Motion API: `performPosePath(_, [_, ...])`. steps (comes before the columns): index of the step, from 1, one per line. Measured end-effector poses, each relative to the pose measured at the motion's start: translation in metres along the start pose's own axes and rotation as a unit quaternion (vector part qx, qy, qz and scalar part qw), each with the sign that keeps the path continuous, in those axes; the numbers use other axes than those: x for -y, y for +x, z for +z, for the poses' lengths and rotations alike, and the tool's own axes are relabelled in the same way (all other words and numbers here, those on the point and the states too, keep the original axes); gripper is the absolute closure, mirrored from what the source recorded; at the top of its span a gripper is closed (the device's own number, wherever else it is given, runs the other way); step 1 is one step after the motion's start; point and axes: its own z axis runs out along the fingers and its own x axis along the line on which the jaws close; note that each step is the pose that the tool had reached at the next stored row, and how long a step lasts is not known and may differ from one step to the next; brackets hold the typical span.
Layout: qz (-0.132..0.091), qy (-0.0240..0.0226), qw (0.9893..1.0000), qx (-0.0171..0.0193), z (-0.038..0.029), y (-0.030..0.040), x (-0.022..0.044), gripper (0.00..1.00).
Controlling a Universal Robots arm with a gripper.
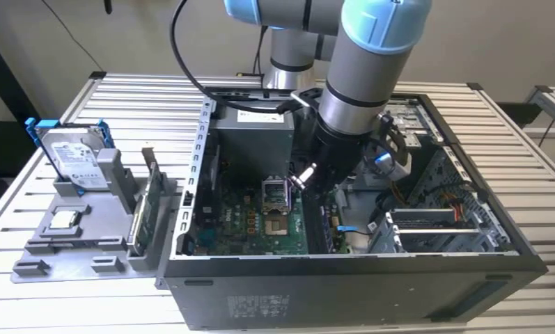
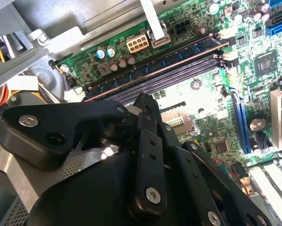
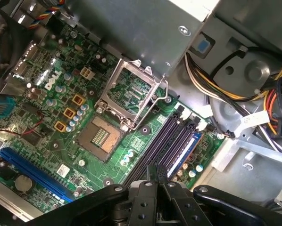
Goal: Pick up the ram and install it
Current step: 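Press down the ram until it locks into place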
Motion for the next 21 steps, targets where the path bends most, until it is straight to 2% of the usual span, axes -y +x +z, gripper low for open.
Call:
performPosePath(7, [-0.016,-0.0003,0.9999,-0.0004,0.0006,0.0,0.0,0.89])
performPosePath(21, [-0.02,-0.0003,0.9998,-0.0005,0.0008,0.0,0.0001,0.89])
